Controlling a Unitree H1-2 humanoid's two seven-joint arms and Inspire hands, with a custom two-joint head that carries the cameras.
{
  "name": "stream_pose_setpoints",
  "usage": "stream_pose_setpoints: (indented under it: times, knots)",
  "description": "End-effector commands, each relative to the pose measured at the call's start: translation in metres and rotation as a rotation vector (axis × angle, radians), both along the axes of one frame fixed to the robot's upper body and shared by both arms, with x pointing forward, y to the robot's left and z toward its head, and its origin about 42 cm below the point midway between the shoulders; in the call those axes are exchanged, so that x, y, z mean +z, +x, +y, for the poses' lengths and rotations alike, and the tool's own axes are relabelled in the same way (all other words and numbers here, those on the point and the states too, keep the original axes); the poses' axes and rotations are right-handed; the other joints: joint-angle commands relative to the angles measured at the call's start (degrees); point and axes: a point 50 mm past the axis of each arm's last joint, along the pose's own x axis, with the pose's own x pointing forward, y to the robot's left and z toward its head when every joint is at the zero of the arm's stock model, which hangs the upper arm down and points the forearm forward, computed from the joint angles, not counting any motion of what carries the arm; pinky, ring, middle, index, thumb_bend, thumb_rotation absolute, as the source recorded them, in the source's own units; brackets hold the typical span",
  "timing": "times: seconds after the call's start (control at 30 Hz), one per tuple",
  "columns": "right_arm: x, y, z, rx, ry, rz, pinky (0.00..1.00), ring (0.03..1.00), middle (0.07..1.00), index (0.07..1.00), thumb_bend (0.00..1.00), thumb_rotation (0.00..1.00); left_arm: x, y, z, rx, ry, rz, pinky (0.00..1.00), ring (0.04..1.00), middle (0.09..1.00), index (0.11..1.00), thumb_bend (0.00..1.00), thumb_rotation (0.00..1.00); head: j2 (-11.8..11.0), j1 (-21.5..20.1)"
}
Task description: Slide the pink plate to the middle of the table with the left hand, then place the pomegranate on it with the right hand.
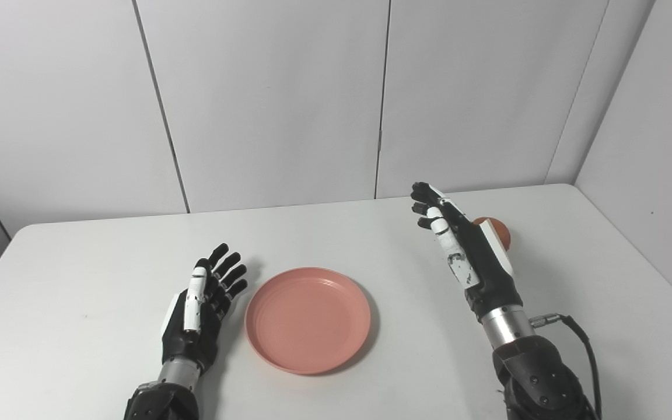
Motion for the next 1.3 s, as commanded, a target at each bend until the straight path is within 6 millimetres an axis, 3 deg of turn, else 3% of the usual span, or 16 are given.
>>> stream_pose_setpoints:
  times: [0.0, 0.37, 0.67, 0.9, 1.27]
  knots:
    - [0.034, 0.005, -0.006, -0.022, -0.060, -0.161, 0.80, 0.833, 0.841, 0.833, 0.45, 0.96, -0.002, 0.003, 0.004, -0.002, -0.002, 0.004, 0.87, 0.874, 0.884, 0.873, 0.36, 1.00, -0.42, -0.83]
    - [0.053, 0.016, -0.034, -0.209, -0.350, -0.242, 0.75, 0.821, 0.843, 0.851, 0.68, 0.94, -0.008, 0.006, 0.014, -0.021, -0.039, -0.003, 0.88, 0.875, 0.884, 0.874, 0.36, 1.00, -2.14, -4.24]
    - [0.058, 0.026, -0.055, -0.290, -0.420, -0.251, 0.79, 0.851, 0.872, 0.882, 0.86, 0.63, -0.011, 0.006, 0.017, -0.017, -0.050, 0.010, 0.88, 0.875, 0.885, 0.875, 0.35, 1.00, -2.97, -5.53]
    - [0.060, 0.034, -0.071, -0.356, -0.553, -0.253, 0.77, 0.853, 0.887, 0.889, 0.89, 0.39, -0.013, 0.007, 0.020, -0.021, -0.070, 0.018, 0.89, 0.878, 0.889, 0.883, 0.35, 1.00, -3.07, -6.15]
    - [0.054, 0.048, -0.093, -0.427, -0.727, -0.126, 0.71, 0.847, 0.926, 0.946, 0.94, 0.45, -0.012, 0.006, 0.022, -0.022, -0.069, 0.016, 0.89, 0.876, 0.887, 0.878, 0.35, 1.00, -2.83, -6.79]
